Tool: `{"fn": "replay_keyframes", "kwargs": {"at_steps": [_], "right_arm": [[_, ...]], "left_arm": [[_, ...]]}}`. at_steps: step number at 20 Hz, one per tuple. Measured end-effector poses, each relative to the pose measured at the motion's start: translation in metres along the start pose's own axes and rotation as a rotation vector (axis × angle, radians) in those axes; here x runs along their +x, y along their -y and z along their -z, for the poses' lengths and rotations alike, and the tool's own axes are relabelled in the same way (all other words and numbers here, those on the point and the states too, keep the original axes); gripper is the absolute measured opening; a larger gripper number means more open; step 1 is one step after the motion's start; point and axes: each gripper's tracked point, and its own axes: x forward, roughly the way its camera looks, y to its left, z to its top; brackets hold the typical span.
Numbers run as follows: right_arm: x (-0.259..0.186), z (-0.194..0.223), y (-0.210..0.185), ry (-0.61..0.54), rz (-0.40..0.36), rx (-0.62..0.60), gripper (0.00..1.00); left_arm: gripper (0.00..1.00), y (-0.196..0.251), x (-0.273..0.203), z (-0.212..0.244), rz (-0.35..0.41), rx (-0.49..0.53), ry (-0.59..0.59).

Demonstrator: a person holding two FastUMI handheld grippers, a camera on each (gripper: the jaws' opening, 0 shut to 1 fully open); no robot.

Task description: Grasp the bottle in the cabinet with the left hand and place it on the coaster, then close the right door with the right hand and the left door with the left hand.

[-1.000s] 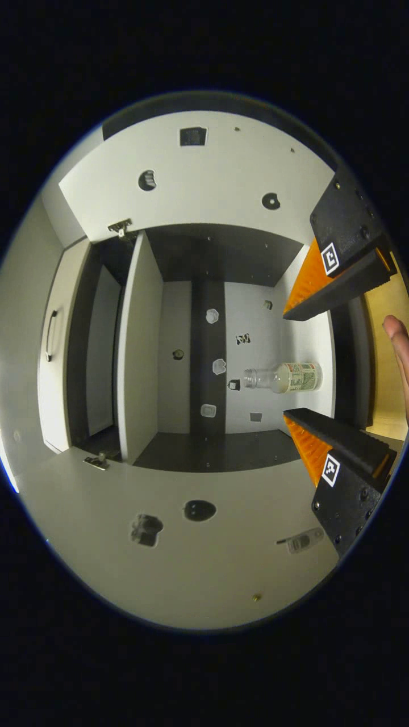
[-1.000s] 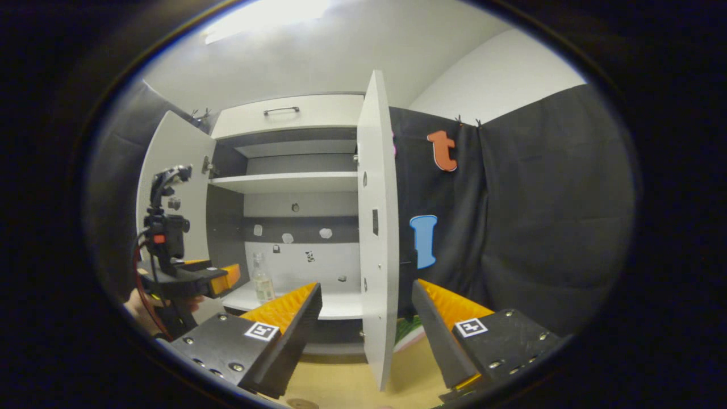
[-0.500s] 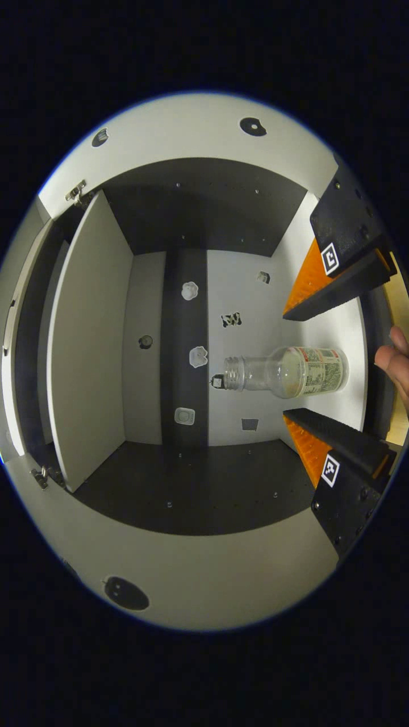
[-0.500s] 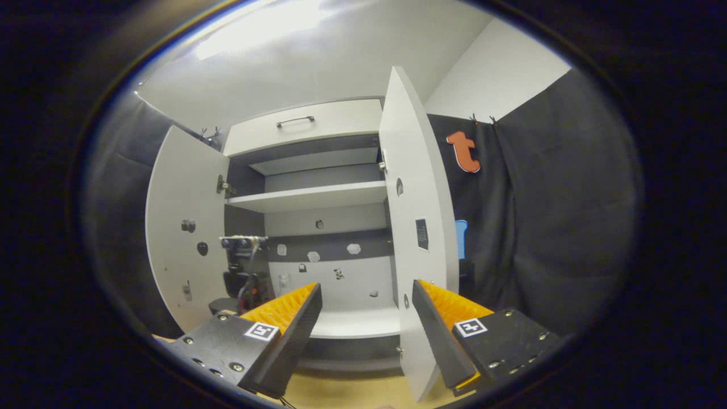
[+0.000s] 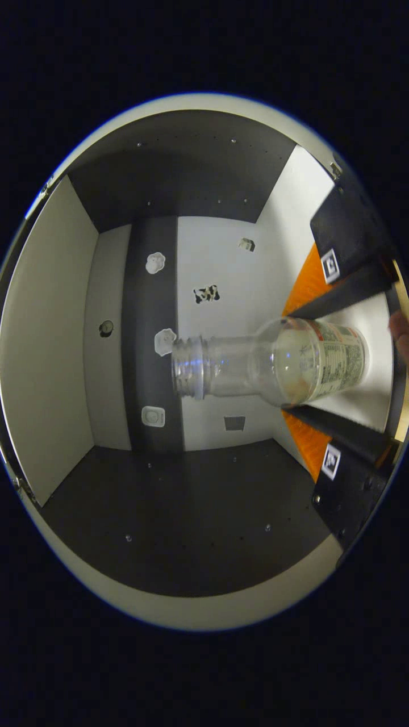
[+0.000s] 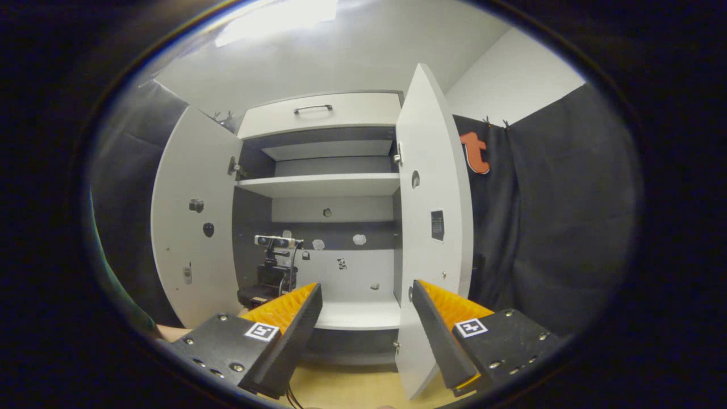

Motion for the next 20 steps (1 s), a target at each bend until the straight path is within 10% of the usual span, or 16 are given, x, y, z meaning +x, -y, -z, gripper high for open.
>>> {"fn": "replay_keyframes", "kwargs": {"at_steps": [20], "right_arm": [[-0.130, 0.003, 0.066, -0.044, 0.045, 0.038, 0.97]], "left_arm": [[0.79, 0.058, -0.252, -0.023, 0.184, -0.090, 0.151]]}}
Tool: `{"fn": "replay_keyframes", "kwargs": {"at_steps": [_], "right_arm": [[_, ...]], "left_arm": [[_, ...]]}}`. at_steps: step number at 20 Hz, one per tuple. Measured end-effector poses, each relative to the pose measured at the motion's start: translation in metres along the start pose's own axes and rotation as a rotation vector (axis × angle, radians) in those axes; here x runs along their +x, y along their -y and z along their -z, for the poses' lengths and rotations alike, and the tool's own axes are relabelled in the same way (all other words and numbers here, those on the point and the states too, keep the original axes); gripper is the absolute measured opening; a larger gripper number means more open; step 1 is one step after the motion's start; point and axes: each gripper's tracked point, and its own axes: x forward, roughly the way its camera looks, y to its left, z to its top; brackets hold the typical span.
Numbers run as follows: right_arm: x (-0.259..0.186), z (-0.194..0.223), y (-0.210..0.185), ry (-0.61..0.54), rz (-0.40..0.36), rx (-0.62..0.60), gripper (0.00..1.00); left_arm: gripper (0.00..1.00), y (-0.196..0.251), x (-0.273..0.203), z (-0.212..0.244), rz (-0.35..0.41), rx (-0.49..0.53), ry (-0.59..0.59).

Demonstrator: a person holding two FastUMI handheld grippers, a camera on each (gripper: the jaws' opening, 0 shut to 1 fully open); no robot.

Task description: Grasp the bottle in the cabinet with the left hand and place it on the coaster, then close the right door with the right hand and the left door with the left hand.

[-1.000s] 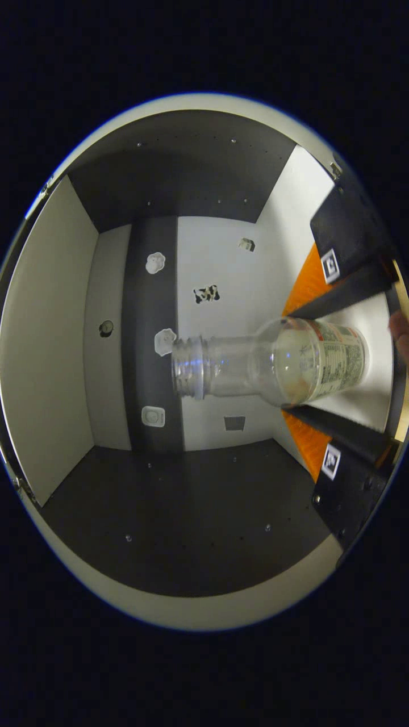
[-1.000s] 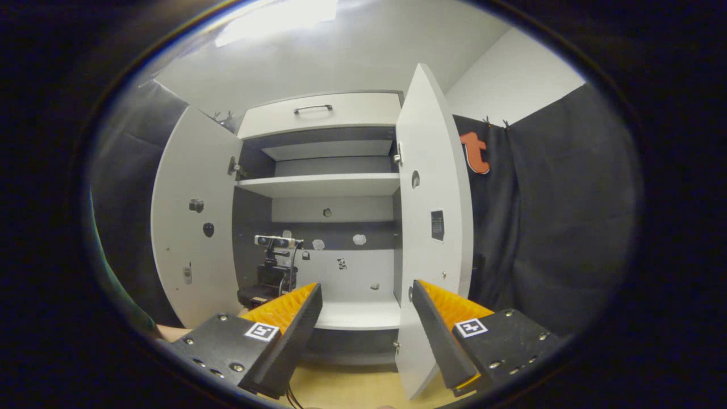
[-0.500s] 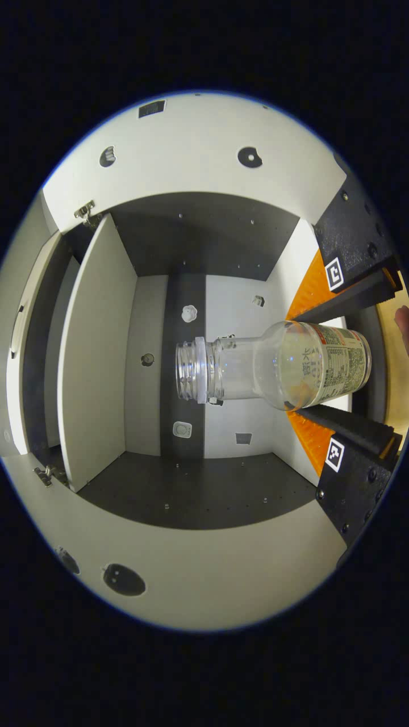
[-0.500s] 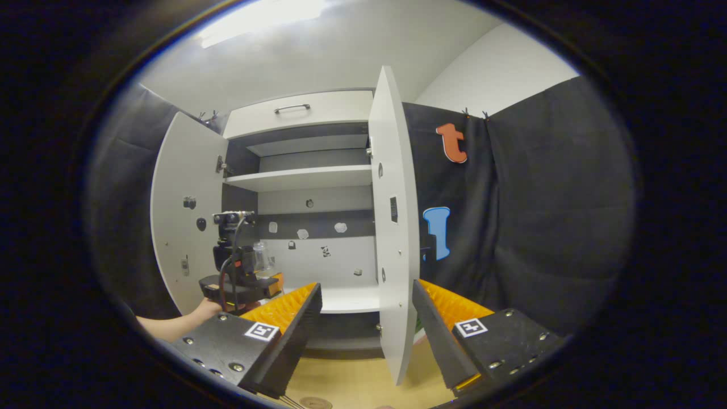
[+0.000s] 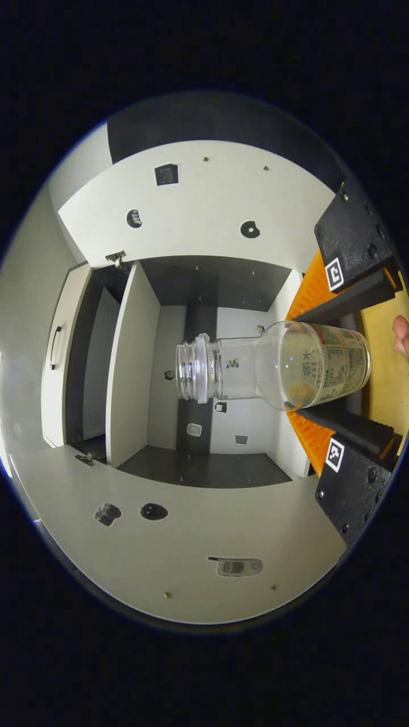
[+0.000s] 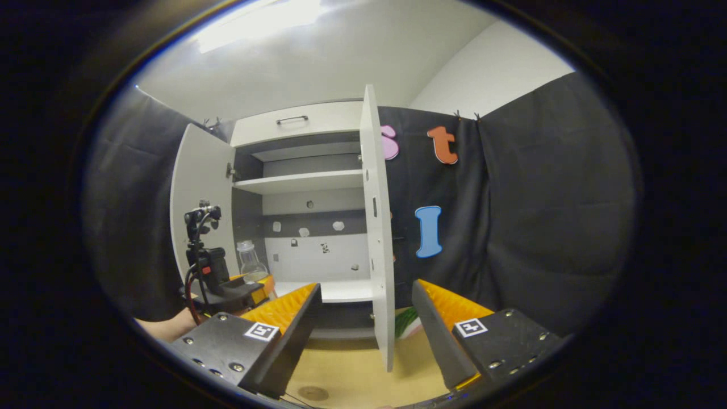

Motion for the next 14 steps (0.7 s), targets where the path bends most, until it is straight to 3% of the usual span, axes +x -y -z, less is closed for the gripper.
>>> {"fn": "replay_keyframes", "kwargs": {"at_steps": [2, 3, 7, 11, 14], "right_arm": [[-0.007, 0.003, 0.004, -0.002, -0.003, 0.003, 0.94], [-0.010, 0.007, 0.006, -0.005, -0.004, 0.006, 0.97], [-0.011, 0.027, 0.016, -0.039, -0.004, 0.028, 0.97], [-0.014, 0.027, 0.009, 0.006, -0.062, 0.089, 0.97], [-0.011, 0.043, 0.010, 0.009, -0.074, 0.065, 0.93]], "left_arm": [[0.77, 0.006, -0.015, 0.007, 0.004, -0.011, 0.043], [0.79, 0.010, -0.022, 0.015, 0.013, -0.027, 0.060], [0.79, 0.019, -0.053, 0.076, 0.033, -0.059, 0.028], [0.80, 0.031, -0.083, 0.124, 0.089, 0.007, 0.096], [0.79, 0.045, -0.102, 0.192, 0.134, 0.069, 0.006]]}}
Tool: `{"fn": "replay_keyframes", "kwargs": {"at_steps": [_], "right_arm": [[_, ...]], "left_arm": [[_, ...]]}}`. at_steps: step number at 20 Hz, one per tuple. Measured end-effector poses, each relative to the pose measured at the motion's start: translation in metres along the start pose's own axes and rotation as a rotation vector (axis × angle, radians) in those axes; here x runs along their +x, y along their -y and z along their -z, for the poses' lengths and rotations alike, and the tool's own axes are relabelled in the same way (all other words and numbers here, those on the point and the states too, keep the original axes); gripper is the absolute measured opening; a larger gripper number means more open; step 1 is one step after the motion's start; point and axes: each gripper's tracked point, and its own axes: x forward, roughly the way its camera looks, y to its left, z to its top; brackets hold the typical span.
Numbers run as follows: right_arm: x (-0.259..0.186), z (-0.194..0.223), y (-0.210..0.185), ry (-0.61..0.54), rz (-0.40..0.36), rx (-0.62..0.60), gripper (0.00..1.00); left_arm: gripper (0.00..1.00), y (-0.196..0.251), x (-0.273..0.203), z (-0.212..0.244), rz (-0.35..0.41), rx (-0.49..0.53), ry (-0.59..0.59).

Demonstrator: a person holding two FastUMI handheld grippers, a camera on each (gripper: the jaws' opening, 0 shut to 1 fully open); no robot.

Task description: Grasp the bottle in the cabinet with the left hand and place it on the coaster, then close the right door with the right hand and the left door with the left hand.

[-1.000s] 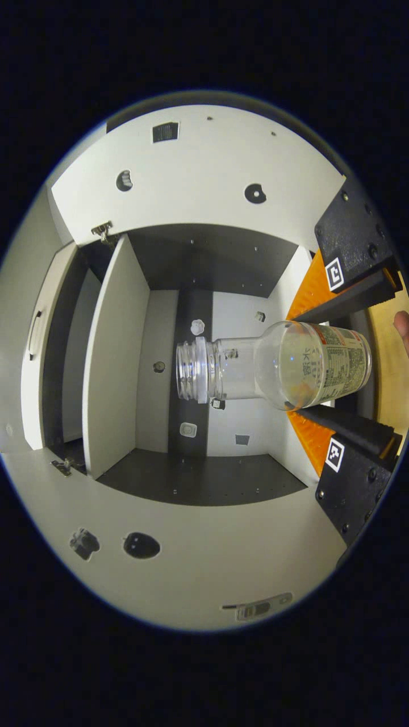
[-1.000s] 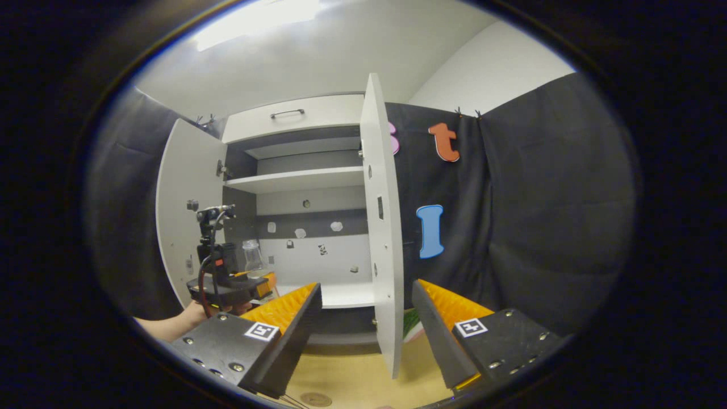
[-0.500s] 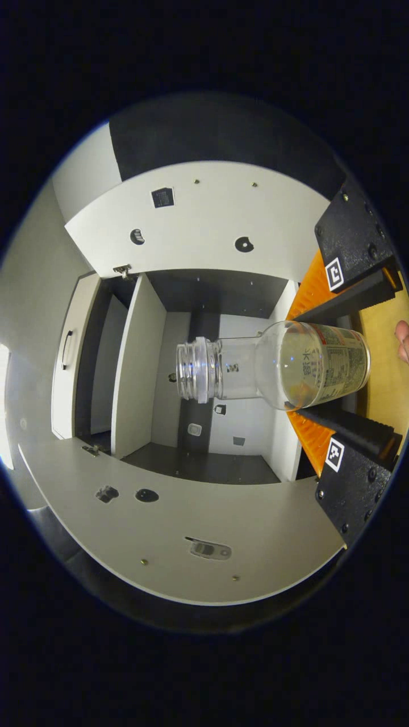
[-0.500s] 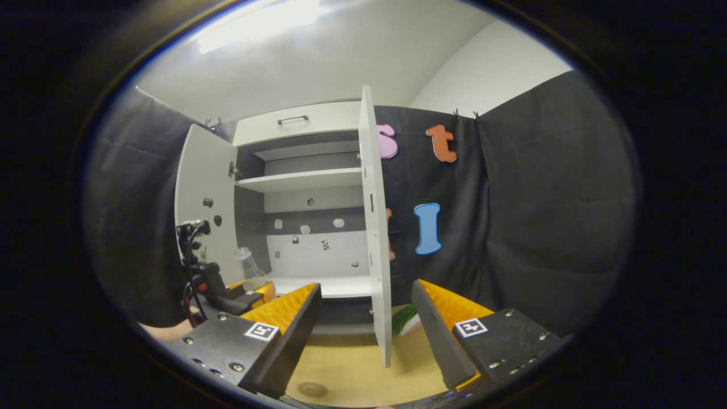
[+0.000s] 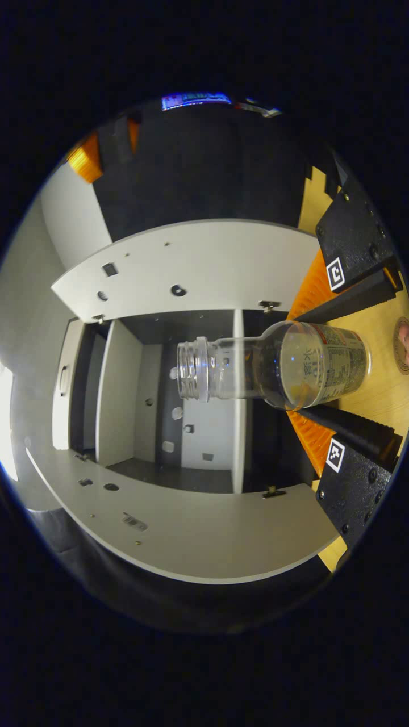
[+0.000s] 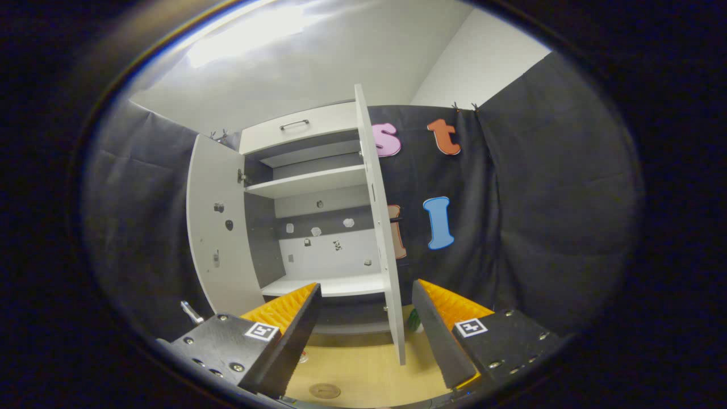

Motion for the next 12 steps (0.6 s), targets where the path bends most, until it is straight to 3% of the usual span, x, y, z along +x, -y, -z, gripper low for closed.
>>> {"fn": "replay_keyframes", "kwargs": {"at_steps": [3, 5, 9, 11, 12], "right_arm": [[0.005, 0.020, 0.008, -0.023, 0.032, -0.026, 0.97], [0.010, 0.034, 0.007, -0.044, 0.033, -0.003, 0.94], [0.016, 0.053, -0.009, -0.046, -0.041, 0.067, 0.97], [0.019, 0.061, -0.009, -0.053, -0.041, 0.104, 0.94], [0.020, 0.063, -0.007, -0.052, -0.034, 0.122, 0.97]], "left_arm": [[0.80, 0.015, -0.016, 0.044, 0.024, -0.024, -0.045], [0.80, 0.019, -0.024, 0.071, 0.033, -0.022, -0.077], [0.80, 0.026, -0.034, 0.110, 0.066, -0.027, -0.118], [0.81, 0.030, -0.038, 0.120, 0.085, -0.035, -0.122], [0.81, 0.029, -0.037, 0.126, 0.091, -0.032, -0.130]]}}
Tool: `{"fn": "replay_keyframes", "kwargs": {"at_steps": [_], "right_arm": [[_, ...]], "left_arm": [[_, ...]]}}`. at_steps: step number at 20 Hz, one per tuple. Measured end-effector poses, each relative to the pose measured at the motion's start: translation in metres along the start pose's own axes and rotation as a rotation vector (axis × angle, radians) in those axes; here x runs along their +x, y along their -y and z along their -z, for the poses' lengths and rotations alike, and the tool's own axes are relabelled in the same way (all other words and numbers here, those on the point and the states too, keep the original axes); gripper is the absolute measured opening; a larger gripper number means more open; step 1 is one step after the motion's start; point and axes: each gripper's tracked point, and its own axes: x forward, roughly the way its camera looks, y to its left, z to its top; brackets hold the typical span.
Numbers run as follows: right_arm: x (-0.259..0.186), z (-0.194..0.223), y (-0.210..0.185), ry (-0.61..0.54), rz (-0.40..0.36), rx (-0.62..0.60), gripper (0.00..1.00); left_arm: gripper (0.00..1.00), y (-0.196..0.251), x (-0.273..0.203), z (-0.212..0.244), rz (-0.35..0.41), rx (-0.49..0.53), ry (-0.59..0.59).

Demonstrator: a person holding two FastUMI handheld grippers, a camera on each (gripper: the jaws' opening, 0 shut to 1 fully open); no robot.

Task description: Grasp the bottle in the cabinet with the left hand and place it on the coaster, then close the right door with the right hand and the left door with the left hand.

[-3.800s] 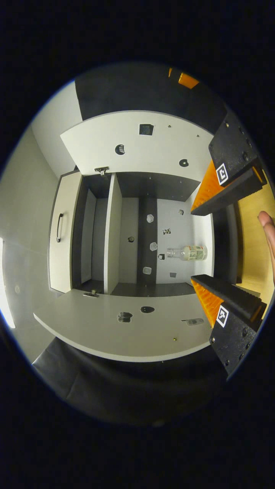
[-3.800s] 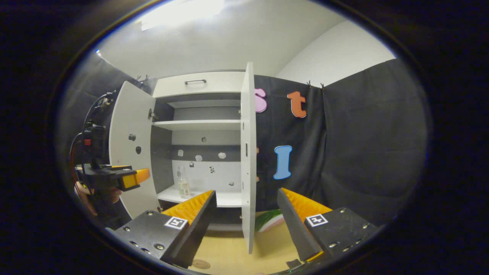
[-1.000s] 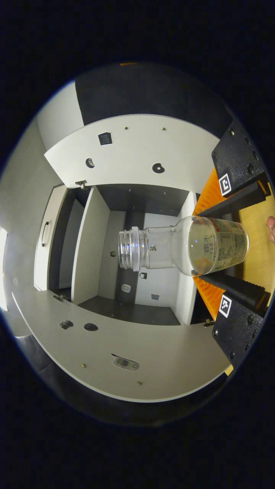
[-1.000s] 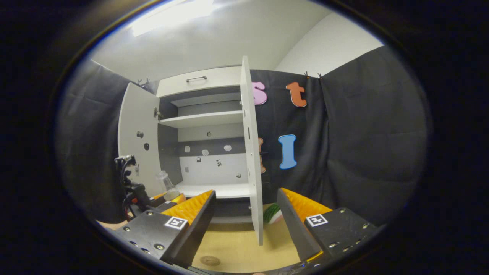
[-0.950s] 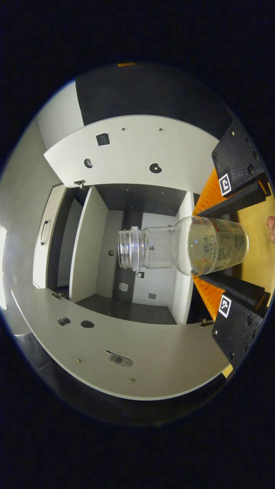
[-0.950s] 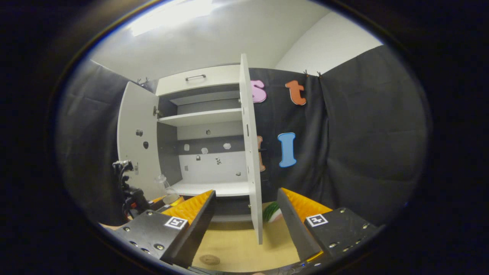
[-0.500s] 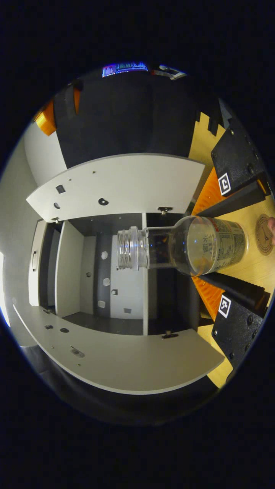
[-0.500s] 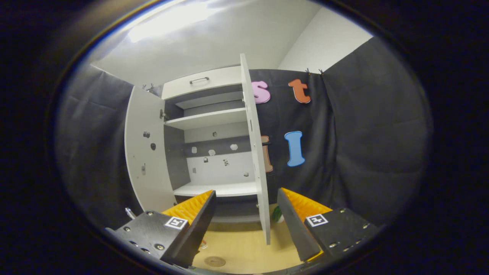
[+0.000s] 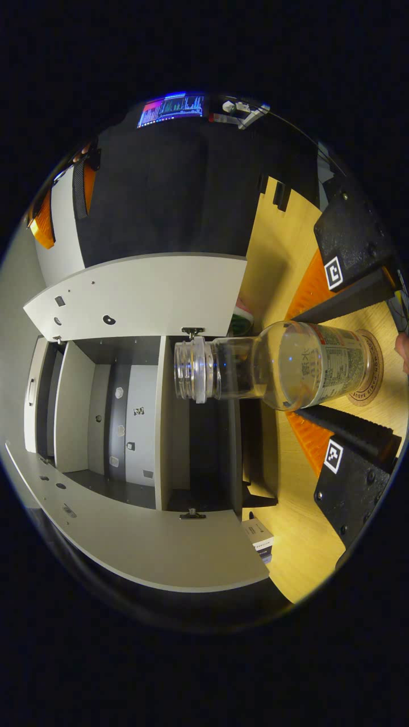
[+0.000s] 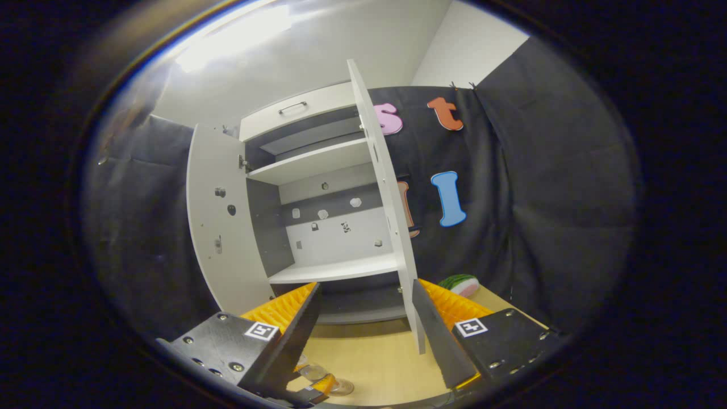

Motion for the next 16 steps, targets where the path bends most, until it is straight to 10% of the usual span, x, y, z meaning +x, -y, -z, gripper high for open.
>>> {"fn": "replay_keyframes", "kwargs": {"at_steps": [11, 16], "right_arm": [[0.014, 0.015, 0.038, -0.116, 0.066, 0.229, 0.97], [0.023, -0.020, 0.048, 0.017, 0.075, 0.035, 0.92]], "left_arm": [[0.82, -0.016, 0.010, 0.029, 0.014, 0.018, -0.054], [0.85, -0.018, 0.004, 0.021, 0.019, -0.039, -0.101]]}}
